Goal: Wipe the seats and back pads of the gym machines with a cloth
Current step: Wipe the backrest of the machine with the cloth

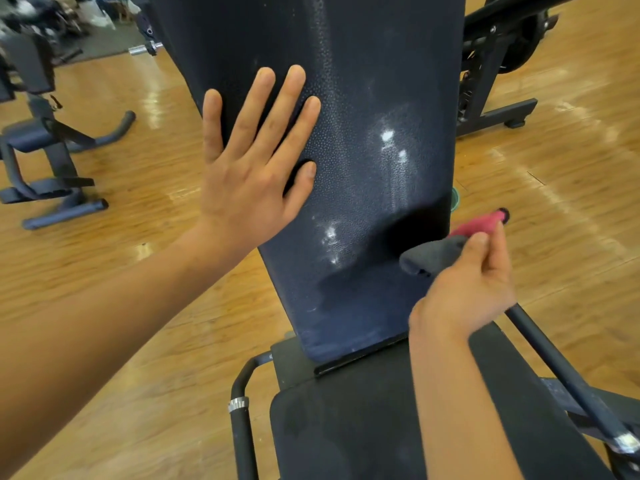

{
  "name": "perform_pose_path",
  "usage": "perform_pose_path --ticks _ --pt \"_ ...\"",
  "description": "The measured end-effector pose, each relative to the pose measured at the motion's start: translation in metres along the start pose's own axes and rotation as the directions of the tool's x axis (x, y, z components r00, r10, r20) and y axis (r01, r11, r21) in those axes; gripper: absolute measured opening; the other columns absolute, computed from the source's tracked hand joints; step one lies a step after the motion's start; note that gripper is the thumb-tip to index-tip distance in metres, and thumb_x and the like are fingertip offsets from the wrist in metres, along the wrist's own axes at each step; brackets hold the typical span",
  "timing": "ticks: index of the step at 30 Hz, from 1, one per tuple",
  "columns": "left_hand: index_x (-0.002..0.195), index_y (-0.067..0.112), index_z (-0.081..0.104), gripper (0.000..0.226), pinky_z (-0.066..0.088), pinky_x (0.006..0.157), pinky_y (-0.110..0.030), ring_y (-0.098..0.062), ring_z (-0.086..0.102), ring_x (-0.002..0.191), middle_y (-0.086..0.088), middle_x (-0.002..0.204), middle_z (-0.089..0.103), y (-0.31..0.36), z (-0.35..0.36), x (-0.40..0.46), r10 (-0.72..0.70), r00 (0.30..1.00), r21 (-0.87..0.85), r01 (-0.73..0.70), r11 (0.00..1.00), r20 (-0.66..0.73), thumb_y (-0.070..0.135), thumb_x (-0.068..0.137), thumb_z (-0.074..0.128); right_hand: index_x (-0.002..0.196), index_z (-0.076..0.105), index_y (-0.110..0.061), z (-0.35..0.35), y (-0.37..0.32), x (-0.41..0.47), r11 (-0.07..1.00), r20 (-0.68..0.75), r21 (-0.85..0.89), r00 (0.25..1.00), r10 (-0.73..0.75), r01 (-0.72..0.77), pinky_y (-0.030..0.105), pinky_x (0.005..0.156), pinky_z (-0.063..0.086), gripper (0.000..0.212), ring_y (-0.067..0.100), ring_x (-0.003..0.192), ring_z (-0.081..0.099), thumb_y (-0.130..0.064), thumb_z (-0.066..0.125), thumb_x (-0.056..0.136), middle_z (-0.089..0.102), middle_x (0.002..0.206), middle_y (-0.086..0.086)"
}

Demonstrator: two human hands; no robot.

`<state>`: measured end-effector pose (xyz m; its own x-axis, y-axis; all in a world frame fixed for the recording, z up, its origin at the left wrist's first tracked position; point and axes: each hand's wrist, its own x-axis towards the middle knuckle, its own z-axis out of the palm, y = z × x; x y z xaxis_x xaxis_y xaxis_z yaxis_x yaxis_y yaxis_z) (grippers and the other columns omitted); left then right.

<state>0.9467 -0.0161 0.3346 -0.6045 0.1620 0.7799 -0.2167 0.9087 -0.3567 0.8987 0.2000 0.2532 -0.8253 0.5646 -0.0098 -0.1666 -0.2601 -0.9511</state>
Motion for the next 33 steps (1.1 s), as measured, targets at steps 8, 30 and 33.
perform_pose_path --ticks 8,30,33 --pt "0.156 0.015 0.042 0.053 0.02 0.116 -0.068 -0.035 0.031 0.152 -0.01 0.164 0.035 0.001 0.003 -0.002 -0.003 1.0 -0.017 0.003 1.0 -0.022 0.035 0.107 0.047 0.123 0.069 -0.02 0.011 0.035 -0.081 0.963 0.344 -0.179 0.929 -0.132 0.203 0.019 0.106 0.04 0.032 0.006 0.131 0.049 -0.007 0.057 0.096 0.061 0.132 -0.005" --pt "0.155 0.015 0.044 0.053 0.021 0.117 -0.065 -0.033 0.034 0.151 -0.01 0.162 0.038 0.001 0.002 -0.001 0.007 1.0 0.002 -0.007 1.0 -0.026 0.037 0.106 0.046 0.128 0.065 -0.016 0.019 0.041 -0.094 0.927 0.345 -0.213 0.912 -0.224 0.309 0.033 0.118 0.03 0.032 0.013 0.134 0.047 -0.006 0.054 0.099 0.059 0.136 0.003" --pt "0.155 0.015 0.045 0.053 0.021 0.116 -0.065 -0.033 0.034 0.151 -0.01 0.162 0.039 0.0 0.003 -0.001 0.002 1.0 -0.009 -0.002 1.0 -0.031 0.036 0.106 0.046 0.127 0.065 -0.02 0.012 0.039 -0.102 0.961 0.383 -0.17 0.913 -0.141 0.22 0.038 0.116 0.033 0.036 0.007 0.134 0.047 -0.002 0.055 0.098 0.06 0.135 0.0"
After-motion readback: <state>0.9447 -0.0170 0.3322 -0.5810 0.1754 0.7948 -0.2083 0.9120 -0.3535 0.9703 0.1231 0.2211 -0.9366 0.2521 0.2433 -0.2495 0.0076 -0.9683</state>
